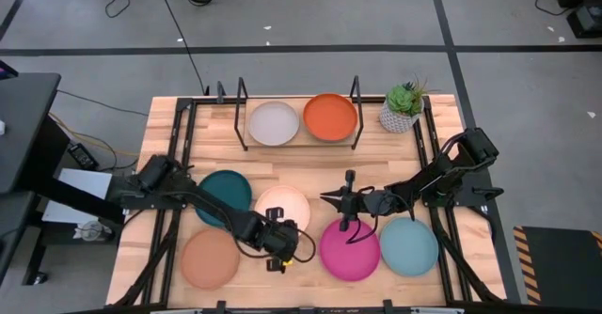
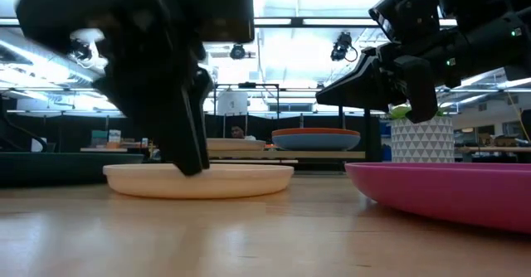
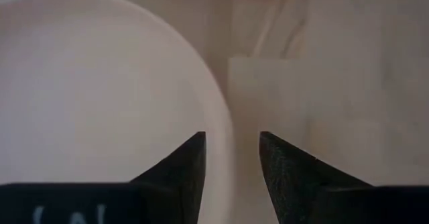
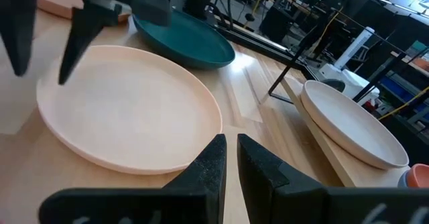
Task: Place and stack plates onto a shelf
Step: Stack the light orange plate on top of the the gray plate on the shelf
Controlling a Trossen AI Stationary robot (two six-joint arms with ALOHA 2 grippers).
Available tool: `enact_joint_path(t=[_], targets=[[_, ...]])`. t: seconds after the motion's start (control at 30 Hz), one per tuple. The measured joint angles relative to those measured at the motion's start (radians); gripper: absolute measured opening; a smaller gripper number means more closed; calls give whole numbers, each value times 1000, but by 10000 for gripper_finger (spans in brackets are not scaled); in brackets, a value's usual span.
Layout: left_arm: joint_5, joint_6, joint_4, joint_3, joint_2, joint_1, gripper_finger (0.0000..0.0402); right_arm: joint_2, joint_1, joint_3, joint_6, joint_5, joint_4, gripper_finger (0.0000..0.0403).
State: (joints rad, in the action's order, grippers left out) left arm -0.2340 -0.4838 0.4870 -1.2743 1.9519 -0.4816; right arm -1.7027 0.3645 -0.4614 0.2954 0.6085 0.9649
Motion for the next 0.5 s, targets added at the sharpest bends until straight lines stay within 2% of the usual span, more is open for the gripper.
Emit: enact_joint_path(t=[0.27,0.33,0.5], targets=[[-12,97,3,-2,49,-2,133,0,0,0,3,0,-1,43],[-5,103,5,-4,47,-1,111,0,0,0,3,0,-1,43],[41,125,51,-43,44,8,20,0,0,0,3,0,-1,43]])
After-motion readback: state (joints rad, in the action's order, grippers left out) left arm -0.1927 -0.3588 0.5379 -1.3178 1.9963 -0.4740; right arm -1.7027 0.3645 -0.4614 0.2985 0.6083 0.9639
